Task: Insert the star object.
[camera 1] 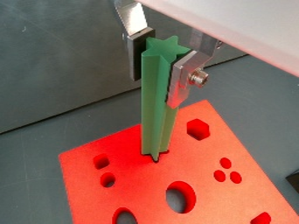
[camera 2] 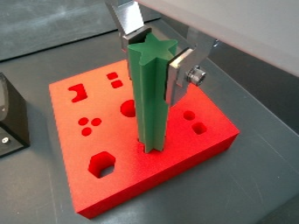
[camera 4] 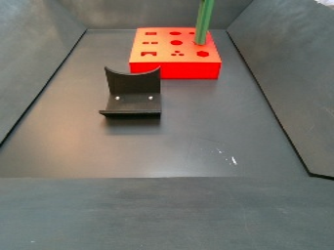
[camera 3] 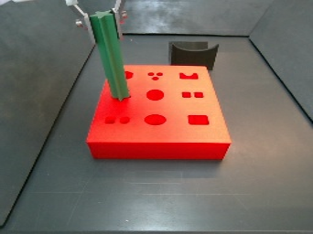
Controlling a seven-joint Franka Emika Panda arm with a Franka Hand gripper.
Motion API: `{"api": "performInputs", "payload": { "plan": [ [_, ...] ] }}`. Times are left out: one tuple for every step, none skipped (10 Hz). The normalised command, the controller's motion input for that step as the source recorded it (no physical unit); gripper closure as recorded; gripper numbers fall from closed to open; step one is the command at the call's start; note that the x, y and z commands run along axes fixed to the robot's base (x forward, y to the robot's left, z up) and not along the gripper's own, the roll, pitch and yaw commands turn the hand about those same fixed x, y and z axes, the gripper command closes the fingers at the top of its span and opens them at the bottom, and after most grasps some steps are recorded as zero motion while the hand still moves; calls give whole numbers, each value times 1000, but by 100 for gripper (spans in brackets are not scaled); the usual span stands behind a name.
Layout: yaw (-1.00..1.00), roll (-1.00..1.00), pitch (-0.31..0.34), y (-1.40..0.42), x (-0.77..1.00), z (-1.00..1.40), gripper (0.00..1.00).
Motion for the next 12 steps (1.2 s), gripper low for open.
{"api": "performInputs", "payload": {
  "plan": [
    [0,0,0,0,31,-51,100],
    [0,43,0,-66,69,-111,100],
    [-6,70,0,-97,146,-286,100],
    [-66,79,0,-197,189,-734,100],
    [-97,97,0,-111,129,-1000,100],
    [-80,103,0,-60,146,-1000,100],
    [-269,73,83,0,286,-1000,100],
    [-323,76,101,0,297,-946,100],
    [-303,103,123,0,277,-909,100],
    [-306,100,113,0,291,-931,100],
    [-331,89,116,0,240,-917,100],
    [-314,77,93,0,257,-969,100]
  ]
}}
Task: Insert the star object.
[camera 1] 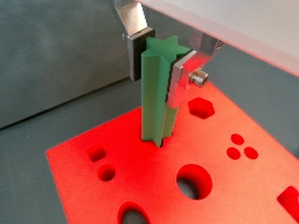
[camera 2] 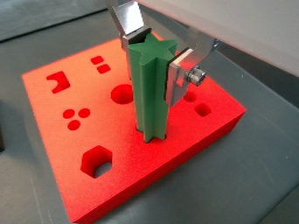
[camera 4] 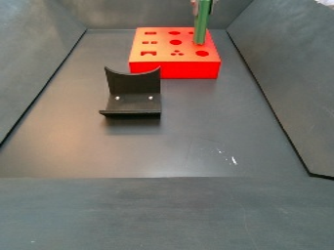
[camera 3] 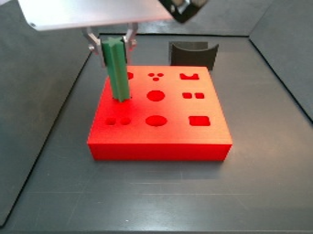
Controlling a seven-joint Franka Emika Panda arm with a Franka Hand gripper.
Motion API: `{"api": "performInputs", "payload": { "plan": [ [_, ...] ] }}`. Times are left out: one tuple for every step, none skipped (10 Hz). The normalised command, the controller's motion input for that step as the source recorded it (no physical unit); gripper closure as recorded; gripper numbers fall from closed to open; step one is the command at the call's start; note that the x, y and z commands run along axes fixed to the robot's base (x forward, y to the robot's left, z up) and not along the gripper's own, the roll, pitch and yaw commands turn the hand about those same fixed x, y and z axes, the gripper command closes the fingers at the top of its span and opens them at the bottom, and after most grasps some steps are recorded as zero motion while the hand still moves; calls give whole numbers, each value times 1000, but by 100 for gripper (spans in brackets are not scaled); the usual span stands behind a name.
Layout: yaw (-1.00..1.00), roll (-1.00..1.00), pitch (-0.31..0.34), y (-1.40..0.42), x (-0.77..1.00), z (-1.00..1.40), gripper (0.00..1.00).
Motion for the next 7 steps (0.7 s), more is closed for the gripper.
{"api": "performInputs", "payload": {
  "plan": [
    [-323,73,80,0,277,-994,100],
    [-320,79,79,0,280,-1000,100],
    [-309,91,91,0,260,-971,100],
    [-291,89,94,0,237,-960,100],
    [-160,61,89,-34,0,-957,100],
    [0,34,34,29,-100,-426,100],
    [223,87,4,14,-129,-177,100]
  ]
}}
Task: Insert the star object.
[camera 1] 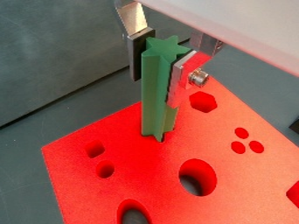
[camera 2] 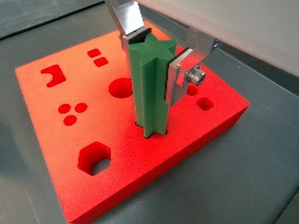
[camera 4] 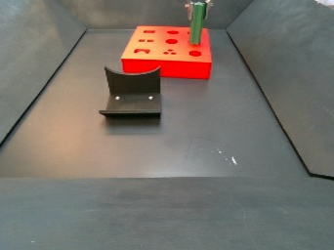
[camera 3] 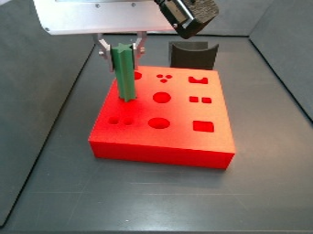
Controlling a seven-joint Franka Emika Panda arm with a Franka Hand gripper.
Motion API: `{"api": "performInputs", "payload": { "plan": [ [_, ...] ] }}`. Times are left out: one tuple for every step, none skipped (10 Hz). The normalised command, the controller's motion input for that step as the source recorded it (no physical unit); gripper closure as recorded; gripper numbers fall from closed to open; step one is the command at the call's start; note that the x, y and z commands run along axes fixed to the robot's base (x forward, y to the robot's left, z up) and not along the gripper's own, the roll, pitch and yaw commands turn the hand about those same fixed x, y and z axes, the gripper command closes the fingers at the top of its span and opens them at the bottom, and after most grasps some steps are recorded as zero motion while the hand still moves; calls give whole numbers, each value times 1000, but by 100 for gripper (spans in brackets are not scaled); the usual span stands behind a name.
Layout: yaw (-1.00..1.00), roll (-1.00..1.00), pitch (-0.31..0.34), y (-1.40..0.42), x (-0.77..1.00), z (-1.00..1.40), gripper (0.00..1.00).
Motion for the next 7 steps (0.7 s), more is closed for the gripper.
{"api": "performInputs", "payload": {
  "plan": [
    [289,84,0,0,0,-143,100],
    [531,171,0,0,-86,-211,100],
    [509,141,0,0,-74,-220,100],
    [151,0,0,0,0,-29,100],
    [43,0,0,0,0,0,100],
    [0,19,0,0,0,0,100],
    [0,34,0,0,0,0,100]
  ]
}}
